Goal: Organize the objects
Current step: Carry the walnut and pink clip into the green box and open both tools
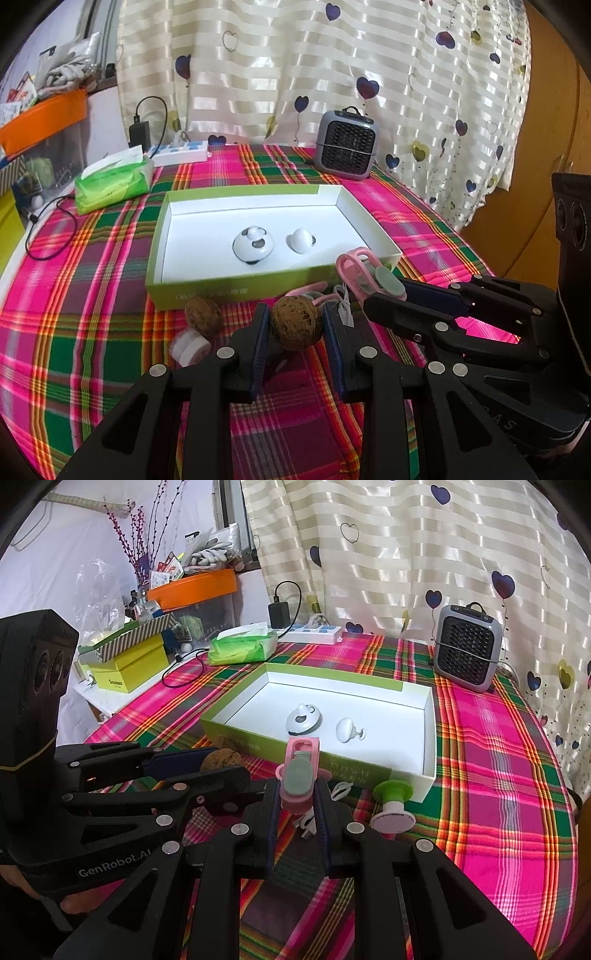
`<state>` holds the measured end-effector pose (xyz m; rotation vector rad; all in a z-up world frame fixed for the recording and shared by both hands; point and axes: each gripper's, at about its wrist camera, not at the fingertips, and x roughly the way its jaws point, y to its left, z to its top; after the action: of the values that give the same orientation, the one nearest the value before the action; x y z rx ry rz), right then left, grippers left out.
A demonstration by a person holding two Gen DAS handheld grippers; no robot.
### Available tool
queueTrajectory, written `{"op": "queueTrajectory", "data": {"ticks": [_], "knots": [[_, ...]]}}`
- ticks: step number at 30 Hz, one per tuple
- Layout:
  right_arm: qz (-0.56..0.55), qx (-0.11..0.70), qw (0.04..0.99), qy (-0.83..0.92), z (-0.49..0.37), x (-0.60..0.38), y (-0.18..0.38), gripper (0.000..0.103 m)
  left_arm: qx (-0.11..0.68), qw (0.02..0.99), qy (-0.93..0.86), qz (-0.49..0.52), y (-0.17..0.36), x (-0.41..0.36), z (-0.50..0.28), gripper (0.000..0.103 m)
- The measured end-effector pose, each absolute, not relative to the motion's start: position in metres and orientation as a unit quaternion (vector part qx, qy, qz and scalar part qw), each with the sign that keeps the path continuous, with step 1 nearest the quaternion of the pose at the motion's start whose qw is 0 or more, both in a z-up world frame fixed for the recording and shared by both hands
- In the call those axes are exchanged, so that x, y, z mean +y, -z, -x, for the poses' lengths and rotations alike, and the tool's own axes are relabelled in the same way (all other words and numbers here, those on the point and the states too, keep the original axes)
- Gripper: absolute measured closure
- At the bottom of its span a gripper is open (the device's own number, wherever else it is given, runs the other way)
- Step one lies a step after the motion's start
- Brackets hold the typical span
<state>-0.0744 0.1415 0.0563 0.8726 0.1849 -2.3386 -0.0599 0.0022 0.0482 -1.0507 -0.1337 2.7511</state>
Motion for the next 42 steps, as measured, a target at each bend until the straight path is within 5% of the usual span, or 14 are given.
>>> {"op": "queueTrajectory", "data": {"ticks": [42], "knots": [[-0.411, 0.091, 0.250, 0.872, 0.192, 0.137, -0.024, 0.084, -0.018, 0.026, -0.917, 0.399, -0.025, -0.035, 0.178, 0.076]]}}
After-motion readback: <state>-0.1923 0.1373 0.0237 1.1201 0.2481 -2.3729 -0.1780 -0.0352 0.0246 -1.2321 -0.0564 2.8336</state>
